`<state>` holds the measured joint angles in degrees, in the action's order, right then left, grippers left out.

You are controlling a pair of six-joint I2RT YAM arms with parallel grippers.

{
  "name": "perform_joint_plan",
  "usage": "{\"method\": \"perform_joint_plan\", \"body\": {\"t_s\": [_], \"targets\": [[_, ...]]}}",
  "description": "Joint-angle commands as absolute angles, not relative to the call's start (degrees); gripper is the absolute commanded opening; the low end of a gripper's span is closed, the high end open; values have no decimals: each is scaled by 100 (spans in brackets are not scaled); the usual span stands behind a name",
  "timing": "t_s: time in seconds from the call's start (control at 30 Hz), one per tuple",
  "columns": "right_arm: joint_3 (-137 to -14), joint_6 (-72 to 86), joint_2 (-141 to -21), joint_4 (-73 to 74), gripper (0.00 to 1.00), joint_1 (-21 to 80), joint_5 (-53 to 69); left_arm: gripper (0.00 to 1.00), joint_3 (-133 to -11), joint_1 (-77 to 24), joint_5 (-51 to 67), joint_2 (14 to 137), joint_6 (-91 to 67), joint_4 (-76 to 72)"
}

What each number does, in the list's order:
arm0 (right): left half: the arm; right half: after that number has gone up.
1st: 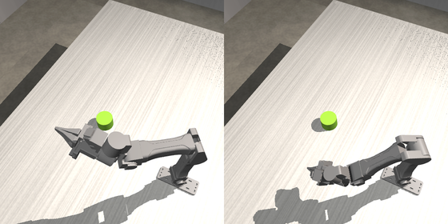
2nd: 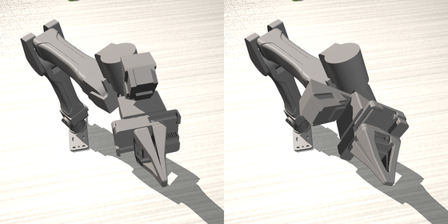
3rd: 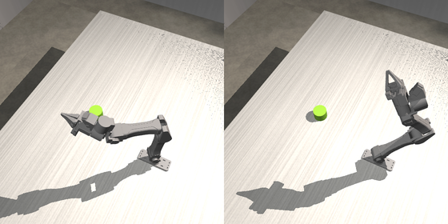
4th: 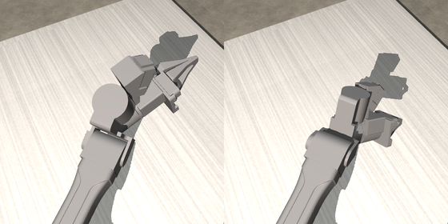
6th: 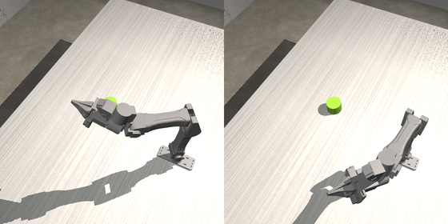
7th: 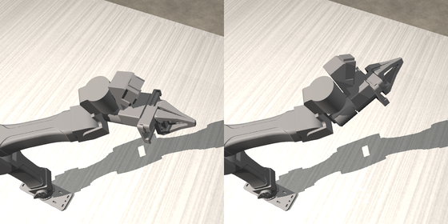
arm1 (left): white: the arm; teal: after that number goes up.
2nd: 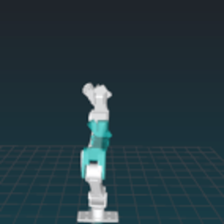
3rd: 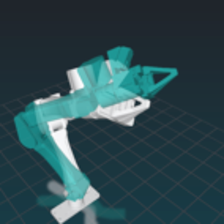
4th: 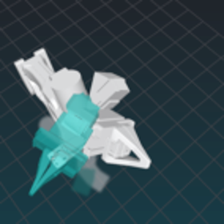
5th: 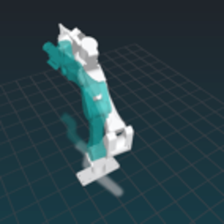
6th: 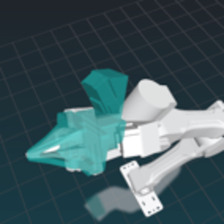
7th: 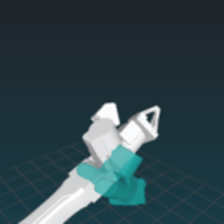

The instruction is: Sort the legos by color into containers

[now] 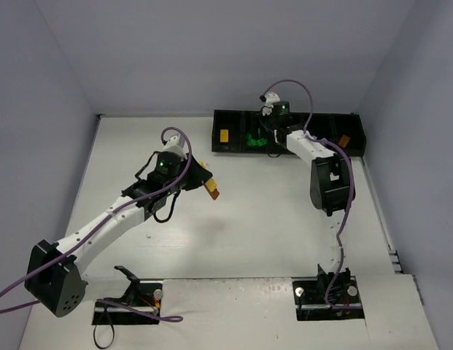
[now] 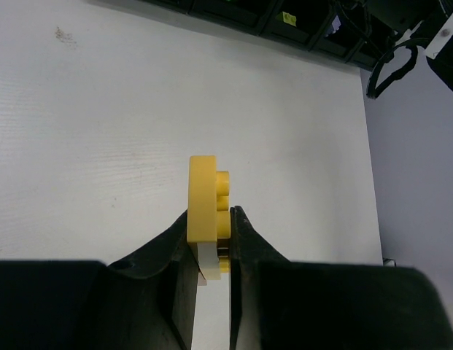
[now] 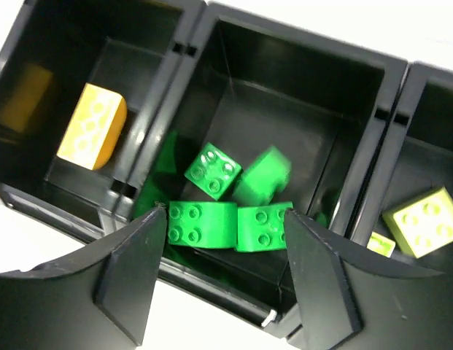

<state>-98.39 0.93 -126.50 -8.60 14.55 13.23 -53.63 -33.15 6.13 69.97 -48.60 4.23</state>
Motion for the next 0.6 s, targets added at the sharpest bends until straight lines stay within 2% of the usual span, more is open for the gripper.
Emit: {"method": "perform_joint_plan", "body": {"t_s": [0.0, 0.2, 0.4, 0.47, 0.57], "targets": [[-10090, -139, -12103, -1222, 63, 1424, 1555, 0, -5563, -3287, 685, 6943, -4878, 246], [-8888, -351, -10874, -1230, 64, 1450, 2512, 0, -5984, -3068, 1063, 7312, -4895, 97], [-7068, -501, -9075, -1424, 64, 1740, 3672, 0, -6670, -2927, 1371, 7725, -4737, 176], [-6743, -659, -8677, -1415, 71, 1933, 3805, 0, -6776, -2892, 1476, 7830, -4755, 132], [-6302, -668, -8087, -1301, 74, 2276, 3998, 0, -6899, -2874, 1538, 7910, -4772, 97]]}}
